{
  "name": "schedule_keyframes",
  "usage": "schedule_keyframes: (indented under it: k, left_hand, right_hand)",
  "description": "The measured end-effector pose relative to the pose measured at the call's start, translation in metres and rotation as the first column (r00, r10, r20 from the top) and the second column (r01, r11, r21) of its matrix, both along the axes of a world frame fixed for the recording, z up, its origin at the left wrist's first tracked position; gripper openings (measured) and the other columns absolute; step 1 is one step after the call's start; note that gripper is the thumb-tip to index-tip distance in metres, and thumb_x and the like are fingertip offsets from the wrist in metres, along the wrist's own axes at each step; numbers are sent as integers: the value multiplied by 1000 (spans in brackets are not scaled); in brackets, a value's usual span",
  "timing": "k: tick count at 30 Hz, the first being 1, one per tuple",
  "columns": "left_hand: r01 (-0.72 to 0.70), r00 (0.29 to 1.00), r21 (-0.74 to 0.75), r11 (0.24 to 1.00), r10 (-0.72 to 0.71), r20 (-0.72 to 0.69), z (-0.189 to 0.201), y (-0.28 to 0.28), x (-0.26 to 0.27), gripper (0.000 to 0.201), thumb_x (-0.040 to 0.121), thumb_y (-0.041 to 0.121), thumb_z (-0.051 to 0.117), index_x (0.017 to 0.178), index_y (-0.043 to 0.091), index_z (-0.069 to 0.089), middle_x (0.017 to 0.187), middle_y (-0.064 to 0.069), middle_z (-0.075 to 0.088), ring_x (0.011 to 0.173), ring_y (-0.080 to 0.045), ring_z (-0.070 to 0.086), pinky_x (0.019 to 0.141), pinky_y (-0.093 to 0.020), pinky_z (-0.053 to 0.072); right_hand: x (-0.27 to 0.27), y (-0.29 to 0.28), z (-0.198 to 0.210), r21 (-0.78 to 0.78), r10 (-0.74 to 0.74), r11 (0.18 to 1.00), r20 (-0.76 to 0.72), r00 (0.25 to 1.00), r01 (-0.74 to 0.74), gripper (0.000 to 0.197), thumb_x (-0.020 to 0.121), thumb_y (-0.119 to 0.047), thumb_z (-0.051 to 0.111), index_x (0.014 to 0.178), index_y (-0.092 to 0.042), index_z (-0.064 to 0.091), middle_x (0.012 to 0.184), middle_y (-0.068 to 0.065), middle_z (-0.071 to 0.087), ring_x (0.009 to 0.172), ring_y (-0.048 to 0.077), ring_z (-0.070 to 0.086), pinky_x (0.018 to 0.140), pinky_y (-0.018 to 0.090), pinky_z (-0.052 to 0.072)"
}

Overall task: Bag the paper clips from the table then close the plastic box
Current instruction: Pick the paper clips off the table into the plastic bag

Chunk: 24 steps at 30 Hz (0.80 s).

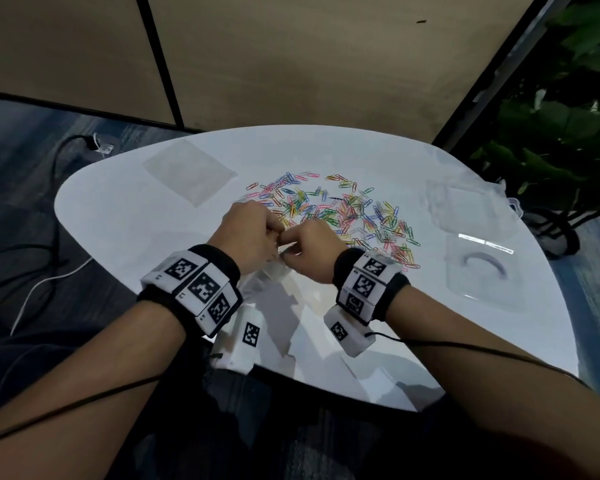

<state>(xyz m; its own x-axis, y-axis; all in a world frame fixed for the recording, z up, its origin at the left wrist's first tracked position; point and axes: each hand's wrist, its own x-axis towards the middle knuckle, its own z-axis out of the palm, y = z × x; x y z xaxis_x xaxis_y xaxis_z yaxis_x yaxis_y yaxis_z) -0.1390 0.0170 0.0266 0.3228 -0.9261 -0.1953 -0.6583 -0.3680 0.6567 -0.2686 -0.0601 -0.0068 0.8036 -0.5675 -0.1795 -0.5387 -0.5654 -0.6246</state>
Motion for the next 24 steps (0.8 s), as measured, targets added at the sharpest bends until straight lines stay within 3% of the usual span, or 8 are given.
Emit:
schedule_keyframes:
  k: [4,6,8,12,15,17,20,24]
  left_hand:
    - [-26,1000,-17,1000,27,15,0,2,2,25,90,3,59,103,11,79,98,-12,76,86,-27,73,86,-39,60]
    - [-38,999,-14,999,38,10,-2,3,5,26,91,3,59,107,10,77,107,-13,74,90,-30,73,90,-41,59]
    - [-43,999,-4,999,43,5,-2,4,8,25,91,4,59,107,11,77,110,-13,73,91,-32,73,91,-42,59]
    - [-54,998,12,998,54,18,1,6,11,26,91,4,58,108,12,77,110,-13,73,95,-32,72,94,-42,58]
    - [-44,999,17,999,44,28,4,5,10,27,91,4,58,109,12,76,111,-14,72,95,-33,72,93,-42,58]
    - [-42,999,23,999,42,21,5,4,10,27,92,3,57,110,11,76,112,-15,72,95,-34,72,93,-42,58]
    - [-44,999,29,999,44,14,5,3,9,27,92,3,57,110,11,76,111,-16,72,95,-35,72,94,-42,57]
    - [-43,999,47,998,43,20,6,4,4,29,92,3,55,110,11,76,113,-15,72,96,-35,72,94,-41,57]
  right_hand:
    - [-21,-26,11,416,-254,893,154,955,171,19,89,0,58,91,-9,74,91,11,76,76,24,75,71,38,61]
    - [-37,-46,5,176,-250,956,80,965,233,21,92,-7,57,101,-14,75,104,5,75,88,20,73,82,40,59]
    - [-52,-57,-13,-188,-66,982,-205,977,27,31,96,-22,54,125,-27,65,136,-1,60,121,20,59,104,42,47]
    - [-60,-40,-62,-269,148,892,-585,798,-363,66,98,-27,46,154,-29,12,164,3,4,149,31,14,117,53,26]
    - [-67,-34,-81,-347,48,859,-677,734,-377,66,101,-30,37,154,-33,-1,164,3,-6,149,38,2,116,62,19]
    - [-76,-43,-85,-340,-34,903,-668,743,-263,62,102,-30,35,154,-32,1,164,3,-5,148,42,5,114,62,23]
    - [-84,-59,-88,-360,-61,913,-590,805,-194,54,101,-20,41,151,-27,21,158,8,19,133,42,36,99,53,47]
    - [-79,-66,-86,-432,-64,894,-392,918,-122,30,101,-20,45,123,-10,62,116,14,62,97,33,63,80,38,53]
